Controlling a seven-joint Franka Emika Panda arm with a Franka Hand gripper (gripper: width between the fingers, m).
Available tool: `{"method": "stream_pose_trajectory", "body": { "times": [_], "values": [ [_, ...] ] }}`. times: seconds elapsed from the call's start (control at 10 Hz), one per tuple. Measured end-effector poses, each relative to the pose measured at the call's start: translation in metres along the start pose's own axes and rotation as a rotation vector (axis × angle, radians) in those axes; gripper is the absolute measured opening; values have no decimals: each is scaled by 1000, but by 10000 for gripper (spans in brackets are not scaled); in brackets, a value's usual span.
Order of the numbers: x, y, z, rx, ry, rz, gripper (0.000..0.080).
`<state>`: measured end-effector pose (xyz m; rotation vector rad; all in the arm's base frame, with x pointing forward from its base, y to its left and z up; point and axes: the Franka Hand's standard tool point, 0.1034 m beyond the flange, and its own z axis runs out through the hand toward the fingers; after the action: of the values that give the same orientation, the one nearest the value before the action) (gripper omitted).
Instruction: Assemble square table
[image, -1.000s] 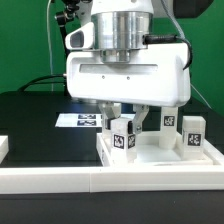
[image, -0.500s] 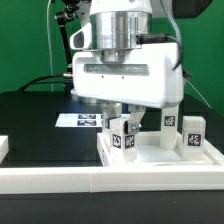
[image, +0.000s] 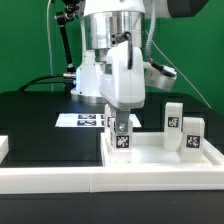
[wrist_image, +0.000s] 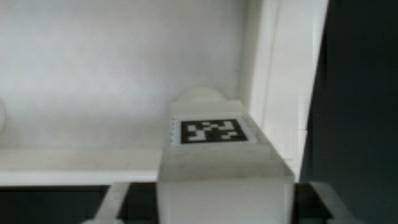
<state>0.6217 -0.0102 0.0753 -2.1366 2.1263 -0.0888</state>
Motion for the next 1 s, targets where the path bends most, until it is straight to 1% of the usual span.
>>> {"method": "stream_pose_trajectory", "body": {
  "times": [0.3,0.4,0.6,1.0],
  "values": [
    [-3,0,0,-2,-3,285,290],
    [-5,3,1,-17,-4,379,290],
    [-6,6,0,-39,1,480,291],
    [-6,7,0,-40,6,526,294]
  ]
}}
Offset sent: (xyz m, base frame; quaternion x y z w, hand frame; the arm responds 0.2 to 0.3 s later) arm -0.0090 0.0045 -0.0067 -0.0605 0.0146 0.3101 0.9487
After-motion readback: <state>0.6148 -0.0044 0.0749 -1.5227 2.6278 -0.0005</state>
